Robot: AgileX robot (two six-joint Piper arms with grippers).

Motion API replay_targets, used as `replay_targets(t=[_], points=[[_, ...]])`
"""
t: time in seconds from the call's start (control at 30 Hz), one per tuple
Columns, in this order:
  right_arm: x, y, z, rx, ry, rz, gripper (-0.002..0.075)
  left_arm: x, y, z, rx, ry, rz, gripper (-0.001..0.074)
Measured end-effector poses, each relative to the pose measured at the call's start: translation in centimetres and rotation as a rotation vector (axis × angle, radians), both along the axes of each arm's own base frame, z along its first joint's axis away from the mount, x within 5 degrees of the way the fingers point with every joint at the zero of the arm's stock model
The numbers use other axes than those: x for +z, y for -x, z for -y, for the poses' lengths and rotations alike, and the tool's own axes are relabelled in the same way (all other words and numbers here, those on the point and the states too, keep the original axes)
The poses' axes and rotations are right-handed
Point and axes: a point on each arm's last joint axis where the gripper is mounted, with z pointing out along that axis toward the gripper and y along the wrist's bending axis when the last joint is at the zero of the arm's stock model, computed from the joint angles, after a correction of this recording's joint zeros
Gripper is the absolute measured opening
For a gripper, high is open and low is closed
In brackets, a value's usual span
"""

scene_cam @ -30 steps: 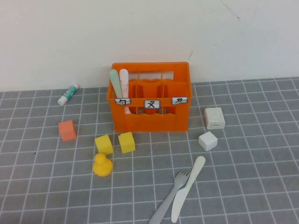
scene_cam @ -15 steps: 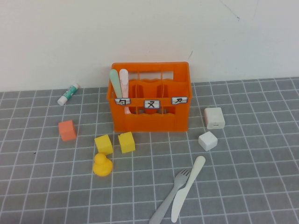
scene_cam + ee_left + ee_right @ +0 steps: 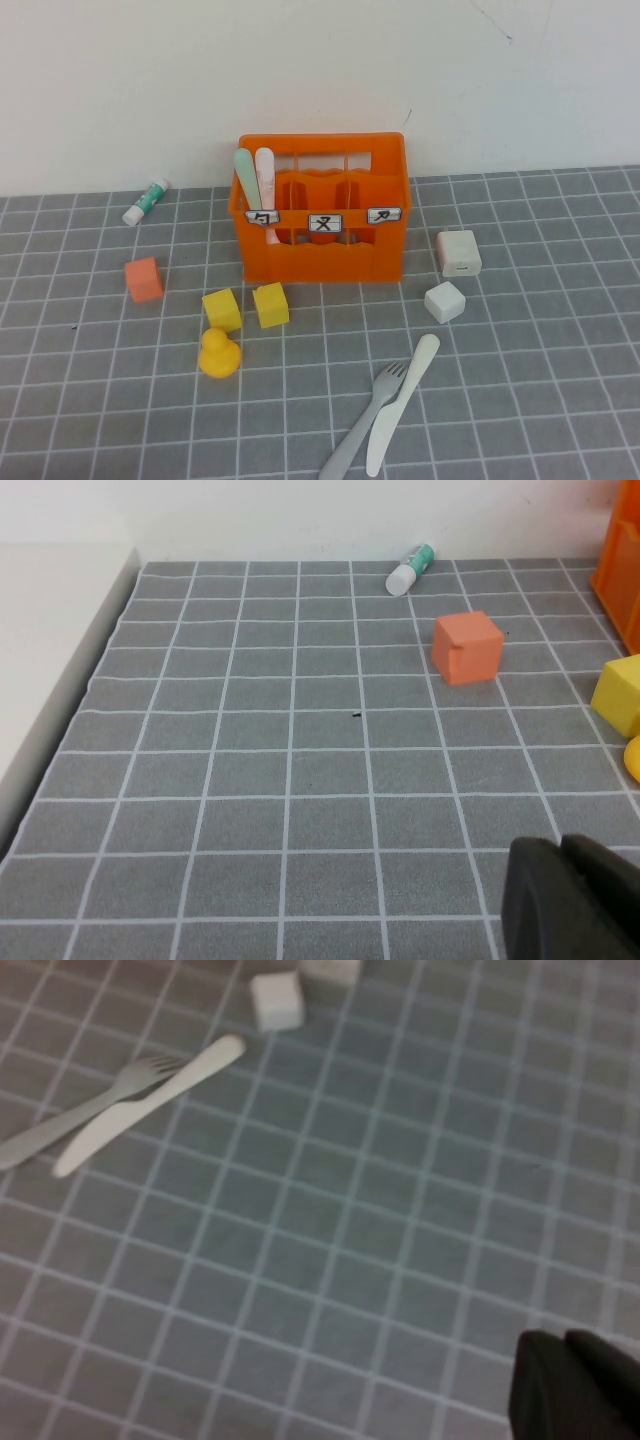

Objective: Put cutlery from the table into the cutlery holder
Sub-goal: Pick up the fork

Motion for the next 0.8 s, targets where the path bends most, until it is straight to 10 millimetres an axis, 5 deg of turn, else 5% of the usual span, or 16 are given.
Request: replay_targets(t=[0.37,0.8], points=[[-4.2,-7.9,-2.7,0.071,-0.119,-0.378,-0.0003,0.0,0.0,0.0,0.0,0.0,0.0,-0.0001],[-11.2,-13.8,-12.8,0.137,-0.081,-0.544,0.0022,0.0,0.0,0.0,-0.002,-0.007,0.0,-0.0001]])
